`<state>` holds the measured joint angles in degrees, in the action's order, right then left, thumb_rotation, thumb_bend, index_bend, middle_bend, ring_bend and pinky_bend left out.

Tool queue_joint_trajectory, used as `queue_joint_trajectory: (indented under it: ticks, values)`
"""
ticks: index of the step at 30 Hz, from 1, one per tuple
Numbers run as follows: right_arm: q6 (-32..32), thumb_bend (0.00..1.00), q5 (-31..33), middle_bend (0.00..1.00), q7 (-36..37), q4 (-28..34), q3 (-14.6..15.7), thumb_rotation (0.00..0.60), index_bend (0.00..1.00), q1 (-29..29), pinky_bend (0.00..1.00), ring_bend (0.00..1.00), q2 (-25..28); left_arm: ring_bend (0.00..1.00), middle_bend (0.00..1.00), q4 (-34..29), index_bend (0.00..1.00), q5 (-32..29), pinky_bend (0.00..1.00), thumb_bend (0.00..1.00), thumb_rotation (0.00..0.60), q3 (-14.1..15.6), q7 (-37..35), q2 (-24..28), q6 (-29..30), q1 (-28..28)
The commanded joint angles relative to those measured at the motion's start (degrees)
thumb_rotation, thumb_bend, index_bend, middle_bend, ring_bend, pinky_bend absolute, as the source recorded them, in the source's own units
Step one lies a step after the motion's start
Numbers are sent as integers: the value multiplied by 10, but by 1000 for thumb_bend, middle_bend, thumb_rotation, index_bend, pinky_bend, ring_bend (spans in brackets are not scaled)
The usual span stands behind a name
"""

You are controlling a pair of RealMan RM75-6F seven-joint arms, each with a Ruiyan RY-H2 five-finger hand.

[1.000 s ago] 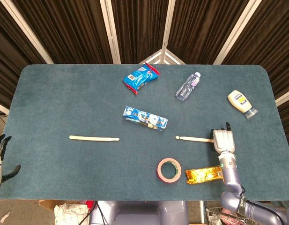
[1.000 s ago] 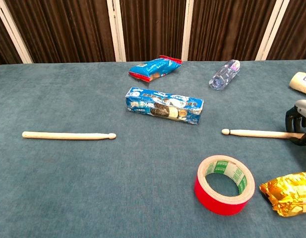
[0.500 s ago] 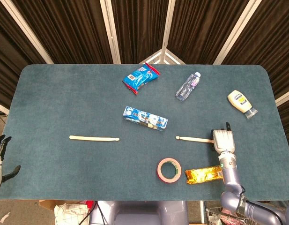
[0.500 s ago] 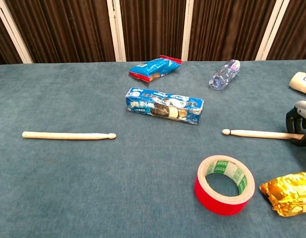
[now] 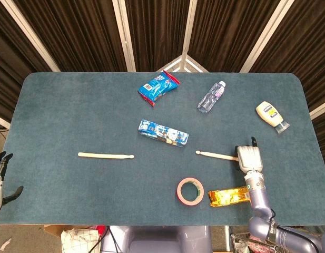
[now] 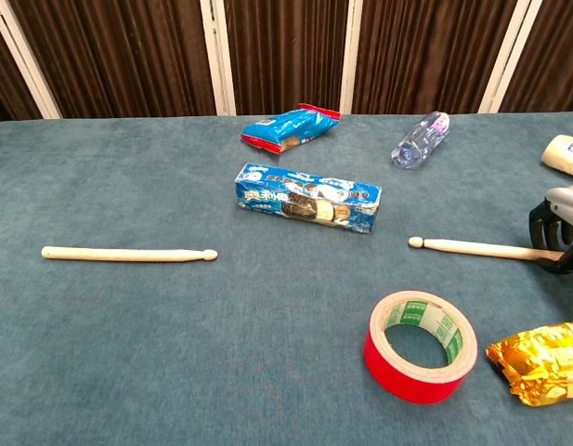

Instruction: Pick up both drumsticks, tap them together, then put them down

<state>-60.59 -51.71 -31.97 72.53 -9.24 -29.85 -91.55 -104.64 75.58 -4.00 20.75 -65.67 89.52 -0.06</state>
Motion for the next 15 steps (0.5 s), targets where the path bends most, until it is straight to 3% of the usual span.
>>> queue_joint_trajectory:
  ticks: [1, 8, 15]
  values:
    - [1, 429, -2, 544, -3, -2, 2, 600, 610, 0, 36, 440, 0, 0, 63, 0, 132, 0, 0, 302, 600, 0, 1, 0, 0, 0]
    - [0, 429, -19, 561, 1, -7, 5, 600, 639, -3, 36, 451, 0, 0, 63, -1, 132, -1, 0, 302, 600, 0, 3, -1, -1, -1]
    - [-1, 429, -90, 571, 69, -9, 16, 600, 645, -1, 36, 453, 13, 0, 63, -1, 132, -1, 0, 302, 600, 1, 3, -1, -1, -1]
